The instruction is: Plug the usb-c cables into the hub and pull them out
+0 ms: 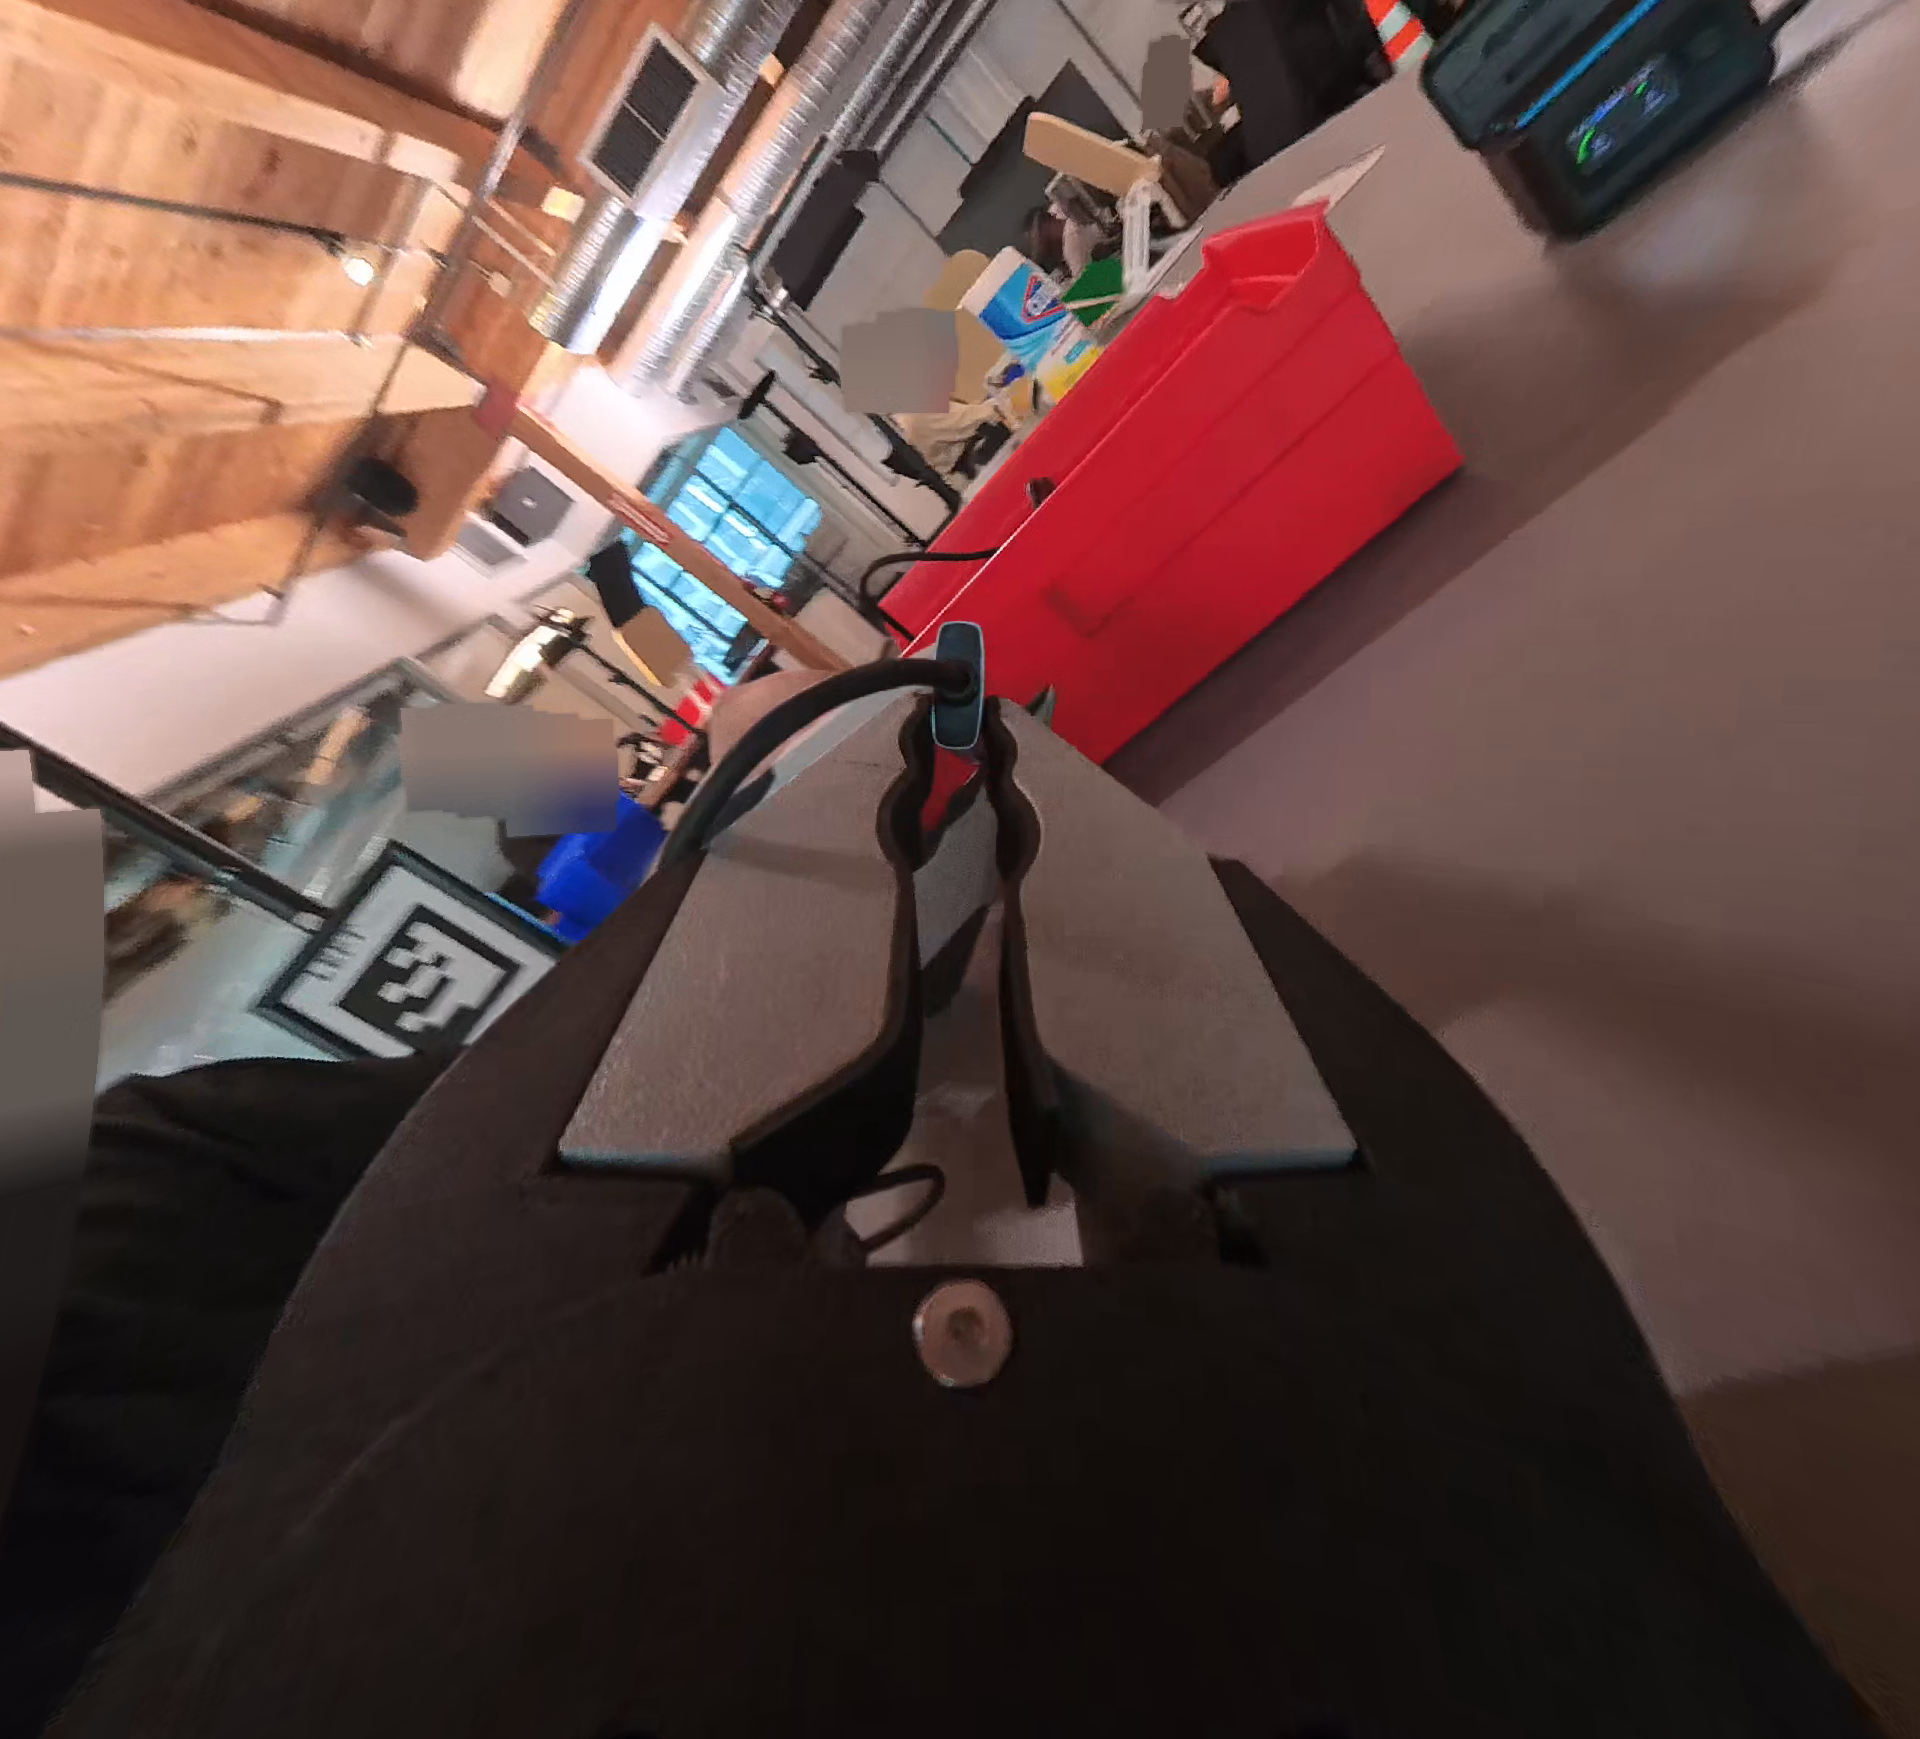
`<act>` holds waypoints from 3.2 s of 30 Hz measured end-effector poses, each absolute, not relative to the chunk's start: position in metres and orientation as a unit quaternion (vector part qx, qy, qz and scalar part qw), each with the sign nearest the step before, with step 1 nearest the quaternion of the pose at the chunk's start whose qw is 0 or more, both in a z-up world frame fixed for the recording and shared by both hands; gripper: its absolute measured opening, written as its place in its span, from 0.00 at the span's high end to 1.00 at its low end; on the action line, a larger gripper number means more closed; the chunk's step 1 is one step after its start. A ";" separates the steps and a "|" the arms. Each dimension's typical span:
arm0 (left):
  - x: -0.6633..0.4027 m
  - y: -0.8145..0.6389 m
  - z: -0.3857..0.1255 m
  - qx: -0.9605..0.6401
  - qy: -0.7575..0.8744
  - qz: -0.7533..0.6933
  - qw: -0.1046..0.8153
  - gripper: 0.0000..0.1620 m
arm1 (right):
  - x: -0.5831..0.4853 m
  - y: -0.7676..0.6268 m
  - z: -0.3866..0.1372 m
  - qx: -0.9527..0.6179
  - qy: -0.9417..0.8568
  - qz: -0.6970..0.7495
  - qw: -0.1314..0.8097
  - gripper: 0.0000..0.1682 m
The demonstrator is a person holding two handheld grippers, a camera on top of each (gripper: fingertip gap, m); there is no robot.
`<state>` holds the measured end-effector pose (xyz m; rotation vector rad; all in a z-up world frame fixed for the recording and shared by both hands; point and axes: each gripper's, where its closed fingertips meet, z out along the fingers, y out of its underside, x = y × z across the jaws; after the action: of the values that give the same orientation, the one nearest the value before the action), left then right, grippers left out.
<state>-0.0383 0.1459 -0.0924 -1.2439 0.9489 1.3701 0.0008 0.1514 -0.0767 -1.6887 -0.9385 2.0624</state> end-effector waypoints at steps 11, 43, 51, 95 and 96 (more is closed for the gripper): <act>-0.041 0.154 -0.122 -0.666 0.365 0.349 0.549 0.95 | -0.002 0.159 -0.099 -0.644 -0.382 0.631 0.201 0.91; -0.018 0.133 -0.100 -0.680 0.271 0.047 0.679 0.78 | 0.014 0.150 -0.060 -0.509 -0.553 0.505 0.424 0.97; 0.026 0.108 -0.092 -0.622 0.349 -0.057 0.698 0.88 | 0.029 0.091 -0.020 -0.337 -0.571 0.629 0.404 0.97; -0.040 0.153 -0.137 -0.631 0.402 0.407 0.524 0.95 | 0.013 0.151 -0.134 -0.585 -0.651 0.309 0.374 0.74; -0.040 0.153 -0.139 -0.630 0.407 0.408 0.521 0.95 | 0.014 0.147 -0.140 -0.584 -0.660 0.311 0.356 0.77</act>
<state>-0.0402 0.1530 -0.1385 -1.5099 0.9746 0.9769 0.0135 0.1471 -0.1397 -1.5078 -1.7052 0.8041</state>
